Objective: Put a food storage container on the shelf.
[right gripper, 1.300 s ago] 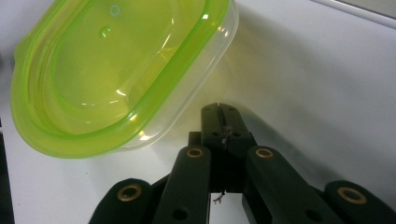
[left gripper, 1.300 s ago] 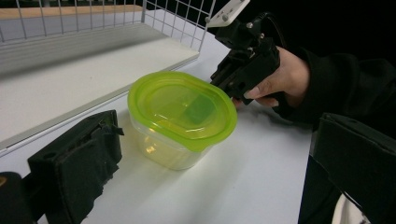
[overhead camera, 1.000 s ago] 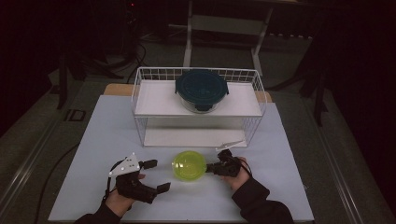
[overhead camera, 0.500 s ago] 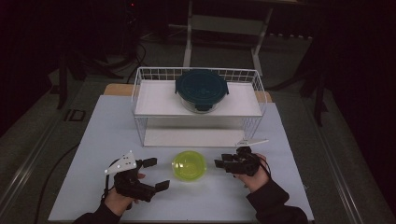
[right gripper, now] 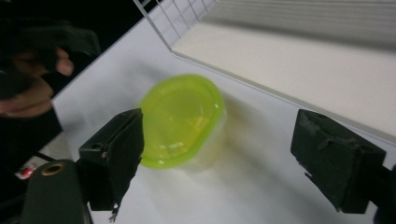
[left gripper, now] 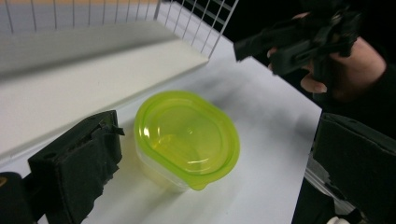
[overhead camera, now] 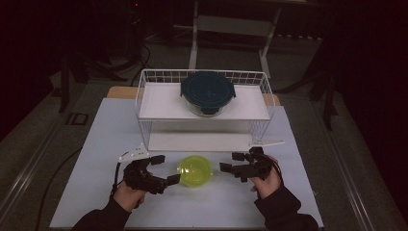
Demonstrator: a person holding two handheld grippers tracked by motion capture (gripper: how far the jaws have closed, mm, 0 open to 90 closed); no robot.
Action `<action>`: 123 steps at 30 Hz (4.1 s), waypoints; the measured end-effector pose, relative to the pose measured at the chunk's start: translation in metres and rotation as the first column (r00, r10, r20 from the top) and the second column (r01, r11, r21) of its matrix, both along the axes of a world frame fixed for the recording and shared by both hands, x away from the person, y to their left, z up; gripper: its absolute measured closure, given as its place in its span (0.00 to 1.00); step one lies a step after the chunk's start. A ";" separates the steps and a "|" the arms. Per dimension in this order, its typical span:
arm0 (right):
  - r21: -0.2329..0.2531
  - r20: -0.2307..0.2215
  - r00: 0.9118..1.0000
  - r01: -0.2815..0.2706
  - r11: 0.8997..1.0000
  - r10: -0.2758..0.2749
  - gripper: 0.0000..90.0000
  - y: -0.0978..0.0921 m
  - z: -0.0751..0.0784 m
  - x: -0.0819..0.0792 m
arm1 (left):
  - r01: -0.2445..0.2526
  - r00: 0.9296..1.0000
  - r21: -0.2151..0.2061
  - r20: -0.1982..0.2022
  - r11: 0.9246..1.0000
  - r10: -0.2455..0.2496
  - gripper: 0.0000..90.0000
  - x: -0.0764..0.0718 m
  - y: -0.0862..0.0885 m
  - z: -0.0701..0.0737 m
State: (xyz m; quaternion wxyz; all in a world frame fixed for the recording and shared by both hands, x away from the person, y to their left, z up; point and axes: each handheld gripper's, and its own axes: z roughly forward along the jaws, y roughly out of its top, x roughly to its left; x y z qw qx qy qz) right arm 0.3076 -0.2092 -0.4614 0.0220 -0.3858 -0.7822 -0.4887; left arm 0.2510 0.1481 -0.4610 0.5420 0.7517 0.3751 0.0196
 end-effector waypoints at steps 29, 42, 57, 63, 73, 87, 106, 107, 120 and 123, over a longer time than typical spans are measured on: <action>-0.012 -0.390 0.920 0.022 1.000 -0.025 0.67 0.038 -0.044 0.035 | -0.139 0.826 -0.086 -0.559 0.987 0.068 0.51 0.045 -0.010 -0.061; -0.002 -0.406 0.914 -0.006 1.000 0.004 0.82 0.042 -0.043 0.027 | -0.139 0.837 -0.090 -0.543 0.986 0.068 0.78 0.040 -0.011 -0.060; -0.029 -0.360 0.931 0.057 0.998 -0.064 0.86 0.046 -0.035 0.002 | -0.138 0.838 -0.053 -0.538 0.989 0.088 0.86 0.029 -0.013 -0.054; -0.066 -0.301 0.950 0.065 0.996 -0.082 0.89 0.048 -0.026 -0.008 | -0.136 0.856 -0.050 -0.509 0.990 0.092 0.89 0.022 -0.014 -0.046; -0.048 -0.229 0.969 0.083 0.995 -0.092 0.89 0.042 -0.005 -0.019 | -0.108 0.887 -0.071 -0.457 0.992 0.064 0.89 0.019 -0.017 -0.027; 0.003 -0.135 0.988 0.081 0.997 -0.080 0.89 0.036 0.028 -0.029 | -0.083 0.924 -0.101 -0.380 0.991 0.039 0.89 0.016 -0.016 0.007; 0.056 0.003 0.997 0.082 0.995 -0.082 0.90 0.033 0.094 -0.036 | -0.046 0.967 -0.125 -0.253 0.991 0.013 0.89 0.018 -0.015 0.076; 0.060 0.003 0.996 0.084 0.995 -0.084 0.90 0.032 0.098 -0.036 | -0.046 0.968 -0.129 -0.252 0.991 0.012 0.89 0.018 -0.015 0.079; 0.095 0.081 0.992 0.091 0.991 -0.099 0.90 0.029 0.145 -0.035 | -0.027 0.982 -0.149 -0.191 0.989 -0.002 0.89 0.028 -0.015 0.130; 0.108 0.094 0.990 0.091 0.990 -0.101 0.90 0.029 0.157 -0.032 | -0.024 0.988 -0.152 -0.157 0.988 0.000 0.89 0.031 -0.015 0.142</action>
